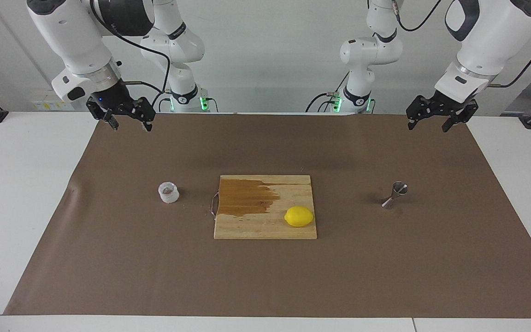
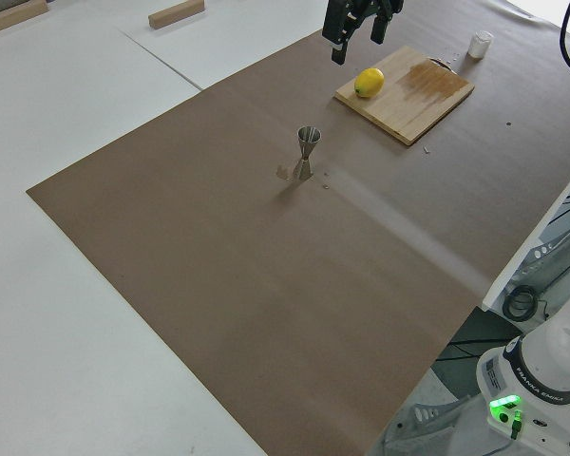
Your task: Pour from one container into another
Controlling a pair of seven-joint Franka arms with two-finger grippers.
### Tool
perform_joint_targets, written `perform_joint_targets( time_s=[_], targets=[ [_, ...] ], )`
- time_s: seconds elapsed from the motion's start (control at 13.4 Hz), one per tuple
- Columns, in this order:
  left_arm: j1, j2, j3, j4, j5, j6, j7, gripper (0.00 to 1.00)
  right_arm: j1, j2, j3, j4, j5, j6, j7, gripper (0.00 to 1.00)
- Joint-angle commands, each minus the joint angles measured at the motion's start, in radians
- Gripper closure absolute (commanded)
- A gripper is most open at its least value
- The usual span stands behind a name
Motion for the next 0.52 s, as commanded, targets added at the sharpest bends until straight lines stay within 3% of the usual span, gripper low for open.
perform_joint_targets(
  time_s=[0.0, 0.45],
  targets=[
    [-0.009, -0.033, -0.010, -0.001, 0.007, -0.005, 0.001, 0.00, -0.019, -0.021, 0.011, -0.029, 0.025, 0.022, -0.020, 0.00],
    [0.003, -0.048, -0.010, -0.034, -0.006, -0.016, -0.007, 0.00, -0.019, -0.021, 0.011, -0.029, 0.025, 0.022, -0.020, 0.00]
  ],
)
